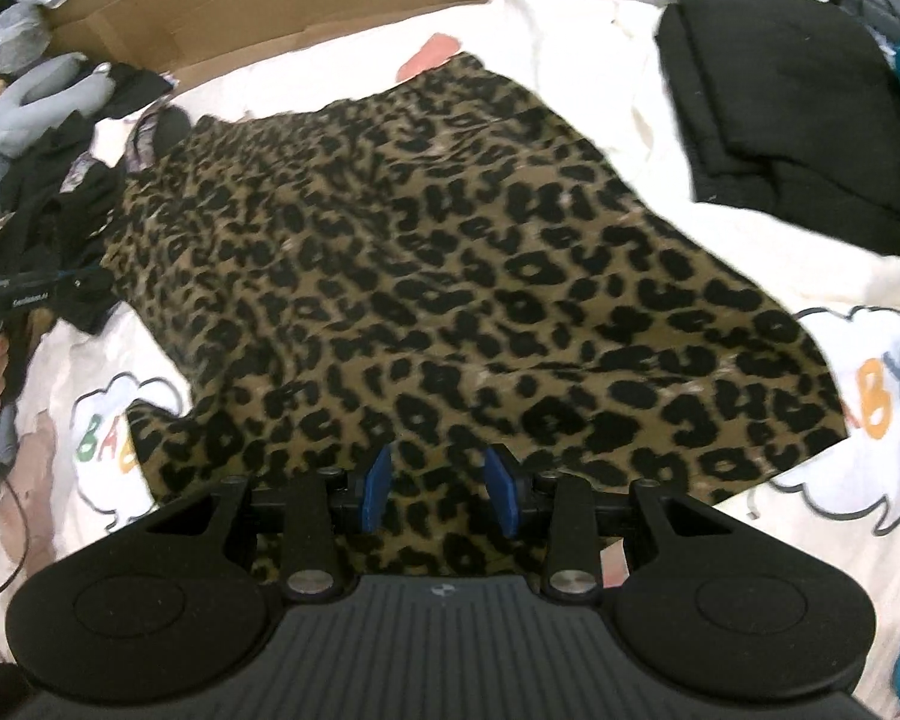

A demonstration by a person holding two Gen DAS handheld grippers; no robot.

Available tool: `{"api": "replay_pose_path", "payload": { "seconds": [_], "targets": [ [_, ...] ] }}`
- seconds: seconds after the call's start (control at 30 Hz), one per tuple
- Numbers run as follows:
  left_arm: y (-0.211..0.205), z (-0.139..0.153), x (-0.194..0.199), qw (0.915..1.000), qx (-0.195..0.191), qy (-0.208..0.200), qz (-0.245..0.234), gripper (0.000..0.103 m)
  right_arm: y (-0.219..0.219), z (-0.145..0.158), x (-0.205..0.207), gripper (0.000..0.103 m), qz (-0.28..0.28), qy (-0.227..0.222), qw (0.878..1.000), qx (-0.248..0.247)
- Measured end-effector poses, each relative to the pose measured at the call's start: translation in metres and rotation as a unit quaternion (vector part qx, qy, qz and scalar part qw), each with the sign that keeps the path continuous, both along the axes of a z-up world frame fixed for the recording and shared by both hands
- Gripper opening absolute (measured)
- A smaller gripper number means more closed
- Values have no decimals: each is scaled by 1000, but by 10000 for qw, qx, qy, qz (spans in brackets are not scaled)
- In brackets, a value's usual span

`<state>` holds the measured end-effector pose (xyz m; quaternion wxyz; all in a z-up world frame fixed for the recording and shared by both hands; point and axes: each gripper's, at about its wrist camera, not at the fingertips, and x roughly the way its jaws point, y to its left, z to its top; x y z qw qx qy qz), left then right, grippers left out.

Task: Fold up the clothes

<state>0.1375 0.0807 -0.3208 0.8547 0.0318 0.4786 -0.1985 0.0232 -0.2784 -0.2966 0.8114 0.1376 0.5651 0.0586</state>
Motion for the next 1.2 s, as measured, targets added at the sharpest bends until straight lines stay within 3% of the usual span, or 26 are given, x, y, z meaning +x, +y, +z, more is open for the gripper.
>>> {"api": "replay_pose_path", "payload": {
  "seconds": [0.3,0.77,1.07,1.1,1.2],
  "targets": [
    [27,36,-37,9997,-81,72,222,4,21,1,2,42,498,17,9982,346],
    [70,87,-110,9966,-154,568,581,4,64,-4,0,42,1131,190,9875,1082],
    [86,87,-128,9936,-198,727,841,4,119,-18,8,45,1655,195,9800,1091],
    [86,85,-128,9935,-189,739,839,4,126,-19,11,50,1719,176,9795,1033],
    [85,78,-128,9934,-160,773,834,4,149,-25,15,53,1911,133,9792,674]
  ]
}}
